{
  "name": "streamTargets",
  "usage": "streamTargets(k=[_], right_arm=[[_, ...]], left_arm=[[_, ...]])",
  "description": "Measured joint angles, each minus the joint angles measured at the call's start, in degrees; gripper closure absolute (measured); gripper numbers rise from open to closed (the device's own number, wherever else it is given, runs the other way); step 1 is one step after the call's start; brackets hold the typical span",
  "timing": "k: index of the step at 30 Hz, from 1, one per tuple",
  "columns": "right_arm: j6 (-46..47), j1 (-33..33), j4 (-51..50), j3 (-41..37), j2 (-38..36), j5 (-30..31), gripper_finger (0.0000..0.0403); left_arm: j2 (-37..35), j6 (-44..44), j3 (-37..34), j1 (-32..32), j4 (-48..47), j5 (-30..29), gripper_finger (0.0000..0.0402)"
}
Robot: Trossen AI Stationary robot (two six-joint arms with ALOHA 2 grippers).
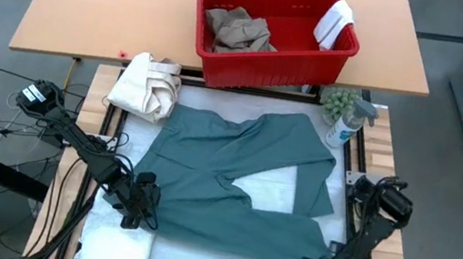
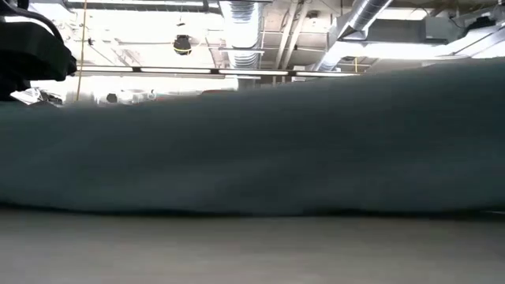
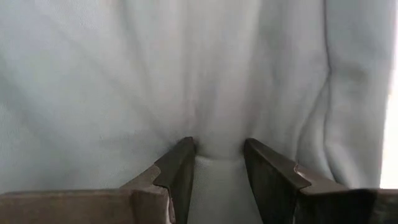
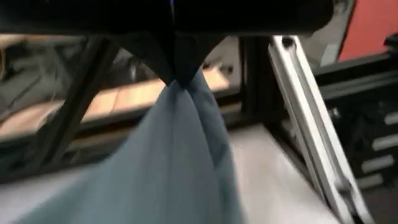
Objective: Fold Laundry from Bin
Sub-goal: Fold the blue pants
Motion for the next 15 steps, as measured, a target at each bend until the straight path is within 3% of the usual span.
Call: streamTargets(k=[4,15], right_arm=[[4.19,2.19,-0.08,-0.9,-0.91,-1.3,0.0366],[2.86,2.98,-0.21,3.63,-1.22,-2.08,0.0253]], left_arm=[[0.0,1.0,0.0,0.0,0.16,0.09,0.0269],[0.0,1.1,0.0,0.0,-0.14,0.46,0.0269]])
